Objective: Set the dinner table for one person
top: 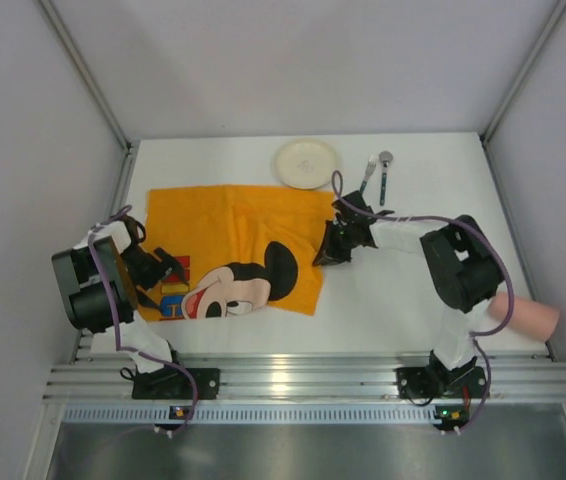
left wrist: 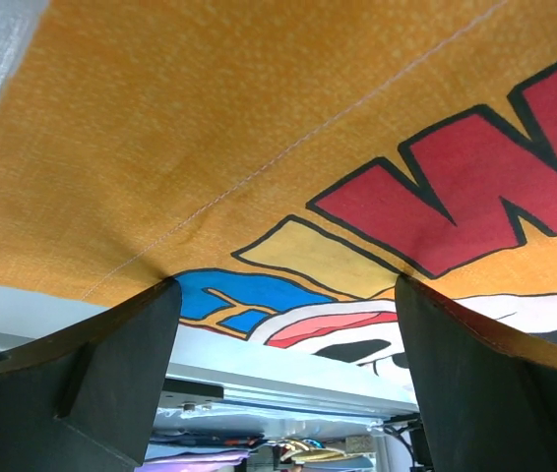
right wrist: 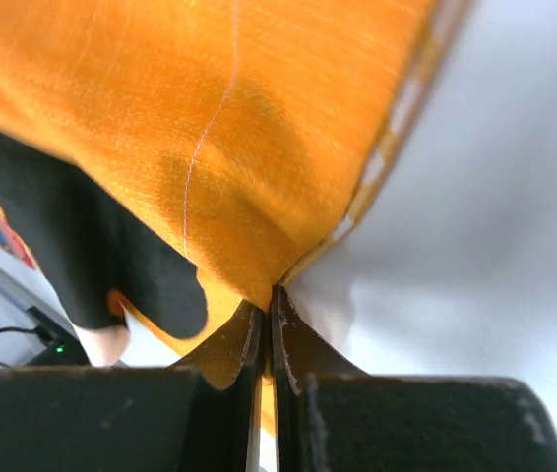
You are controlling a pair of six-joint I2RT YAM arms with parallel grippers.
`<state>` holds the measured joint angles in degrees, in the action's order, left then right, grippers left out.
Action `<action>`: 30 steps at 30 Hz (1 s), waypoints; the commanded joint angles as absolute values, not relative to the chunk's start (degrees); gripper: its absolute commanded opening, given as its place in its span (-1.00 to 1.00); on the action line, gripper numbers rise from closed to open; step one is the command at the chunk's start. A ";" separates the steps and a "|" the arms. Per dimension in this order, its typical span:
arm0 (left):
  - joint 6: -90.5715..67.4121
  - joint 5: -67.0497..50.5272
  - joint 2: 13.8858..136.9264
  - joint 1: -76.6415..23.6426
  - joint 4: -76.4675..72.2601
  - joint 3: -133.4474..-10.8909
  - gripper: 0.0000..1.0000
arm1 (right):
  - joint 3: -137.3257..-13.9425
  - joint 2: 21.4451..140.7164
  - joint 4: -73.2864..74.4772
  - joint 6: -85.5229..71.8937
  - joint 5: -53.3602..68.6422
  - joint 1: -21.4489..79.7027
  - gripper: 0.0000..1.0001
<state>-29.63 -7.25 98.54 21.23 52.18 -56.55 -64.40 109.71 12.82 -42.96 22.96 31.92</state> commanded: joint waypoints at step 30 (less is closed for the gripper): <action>-29.27 -17.05 74.89 19.78 48.43 -56.87 0.91 | -75.34 79.11 45.79 -34.95 -43.80 40.89 1.00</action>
<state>-28.64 -15.62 76.07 20.16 49.98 -58.35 -80.66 81.76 42.83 -25.39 -29.78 43.35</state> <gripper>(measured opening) 0.959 0.996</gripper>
